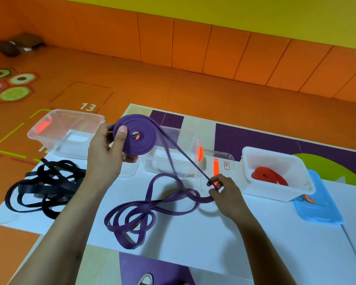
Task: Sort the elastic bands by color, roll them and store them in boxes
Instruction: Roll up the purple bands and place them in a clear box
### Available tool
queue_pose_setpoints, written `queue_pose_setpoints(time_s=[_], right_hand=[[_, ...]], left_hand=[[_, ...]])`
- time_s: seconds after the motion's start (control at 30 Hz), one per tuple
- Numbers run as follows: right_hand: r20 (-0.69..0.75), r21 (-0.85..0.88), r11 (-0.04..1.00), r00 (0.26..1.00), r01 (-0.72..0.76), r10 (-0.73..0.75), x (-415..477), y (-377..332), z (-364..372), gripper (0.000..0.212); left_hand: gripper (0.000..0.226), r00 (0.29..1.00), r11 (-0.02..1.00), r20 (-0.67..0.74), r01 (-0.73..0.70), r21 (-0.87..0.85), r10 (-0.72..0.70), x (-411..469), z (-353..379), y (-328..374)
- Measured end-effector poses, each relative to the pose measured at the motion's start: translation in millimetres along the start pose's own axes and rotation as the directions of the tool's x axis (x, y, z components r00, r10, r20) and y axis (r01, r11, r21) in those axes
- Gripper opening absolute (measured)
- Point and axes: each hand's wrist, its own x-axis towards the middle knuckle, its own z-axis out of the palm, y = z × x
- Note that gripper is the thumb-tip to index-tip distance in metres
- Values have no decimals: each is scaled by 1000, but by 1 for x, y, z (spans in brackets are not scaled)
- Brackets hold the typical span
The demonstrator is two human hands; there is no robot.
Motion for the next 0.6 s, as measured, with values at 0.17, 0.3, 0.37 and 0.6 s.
queue_pose_setpoints(time_s=[0.17, 0.3, 0.37, 0.6], right_hand=[[280, -23, 999, 959, -33, 38, -6, 7, 0, 29], [325, -62, 997, 945, 52, -29, -5, -10, -6, 62], [121, 44, 983, 976, 177, -181, -1, -33, -10, 56], [-14, 403, 789, 865, 463, -501, -3, -126, -17, 28]], left_hand=[[20, 983, 994, 169, -89, 63, 77, -6, -2, 13], [21, 923, 976, 366, -176, 129, 117, -10, -1, 15], [24, 884, 953, 451, -230, 197, 120, -13, 2, 14], [19, 819, 911, 551, -336, 239, 158, -19, 12, 9]])
